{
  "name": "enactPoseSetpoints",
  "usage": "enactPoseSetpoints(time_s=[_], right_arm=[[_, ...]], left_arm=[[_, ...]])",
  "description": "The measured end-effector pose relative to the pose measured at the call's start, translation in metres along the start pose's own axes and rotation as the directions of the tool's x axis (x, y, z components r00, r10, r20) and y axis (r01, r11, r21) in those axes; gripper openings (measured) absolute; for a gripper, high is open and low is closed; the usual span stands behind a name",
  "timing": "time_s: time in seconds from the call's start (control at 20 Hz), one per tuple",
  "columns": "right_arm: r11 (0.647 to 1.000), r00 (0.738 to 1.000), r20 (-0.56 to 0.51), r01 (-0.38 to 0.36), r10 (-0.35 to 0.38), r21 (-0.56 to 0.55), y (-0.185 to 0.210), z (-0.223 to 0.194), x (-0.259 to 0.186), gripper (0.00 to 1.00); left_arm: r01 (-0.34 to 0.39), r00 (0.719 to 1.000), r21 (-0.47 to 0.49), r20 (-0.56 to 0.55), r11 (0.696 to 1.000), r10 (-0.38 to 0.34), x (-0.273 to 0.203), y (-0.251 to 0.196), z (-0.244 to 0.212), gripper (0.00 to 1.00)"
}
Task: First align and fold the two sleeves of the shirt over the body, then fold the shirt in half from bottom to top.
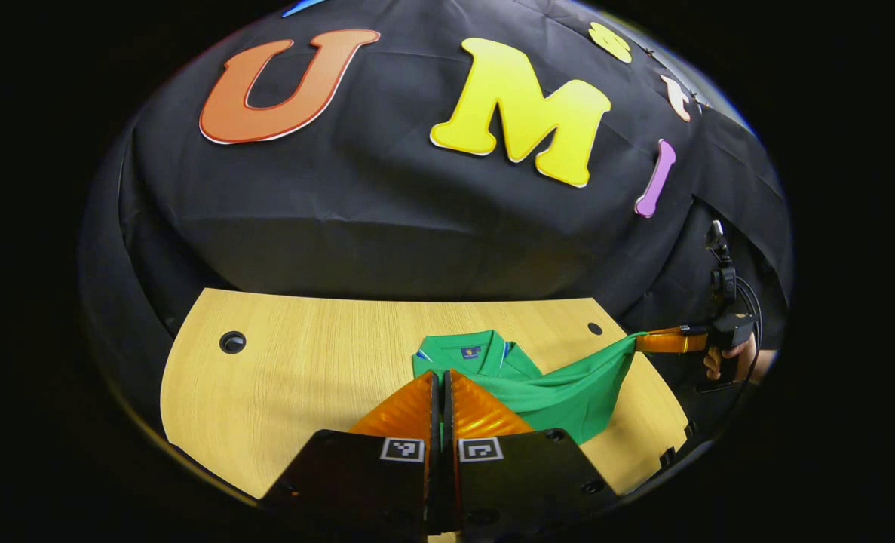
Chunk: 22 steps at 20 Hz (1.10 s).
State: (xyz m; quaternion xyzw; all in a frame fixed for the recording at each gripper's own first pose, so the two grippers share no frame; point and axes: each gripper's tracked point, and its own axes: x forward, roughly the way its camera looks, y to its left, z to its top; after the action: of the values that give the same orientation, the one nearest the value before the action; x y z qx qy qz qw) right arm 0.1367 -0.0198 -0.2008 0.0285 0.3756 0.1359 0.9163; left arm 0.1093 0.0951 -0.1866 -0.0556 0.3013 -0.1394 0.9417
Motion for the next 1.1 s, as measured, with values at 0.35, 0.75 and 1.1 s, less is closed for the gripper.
enactPoseSetpoints(time_s=[0.35, 0.75, 1.1], right_arm=[[0.999, 0.995, 0.1, 0.019, -0.023, 0.038, -0.011, 0.027, 0.051, 0.01], [0.998, 0.99, 0.129, 0.055, -0.057, 0.018, -0.029, 0.025, 0.119, 0.04], [0.988, 0.985, 0.138, 0.119, -0.106, -0.093, -0.042, 0.015, 0.175, 0.01]], left_arm=[[-0.031, 0.998, -0.057, 0.045, 0.998, 0.033, 0.044, 0.025, 0.011, 0.03], [-0.068, 0.995, -0.074, 0.073, 0.995, 0.073, 0.107, 0.051, 0.004, 0.03], [-0.114, 0.992, -0.049, 0.043, 0.992, 0.116, 0.152, 0.08, -0.019, 0.03]])
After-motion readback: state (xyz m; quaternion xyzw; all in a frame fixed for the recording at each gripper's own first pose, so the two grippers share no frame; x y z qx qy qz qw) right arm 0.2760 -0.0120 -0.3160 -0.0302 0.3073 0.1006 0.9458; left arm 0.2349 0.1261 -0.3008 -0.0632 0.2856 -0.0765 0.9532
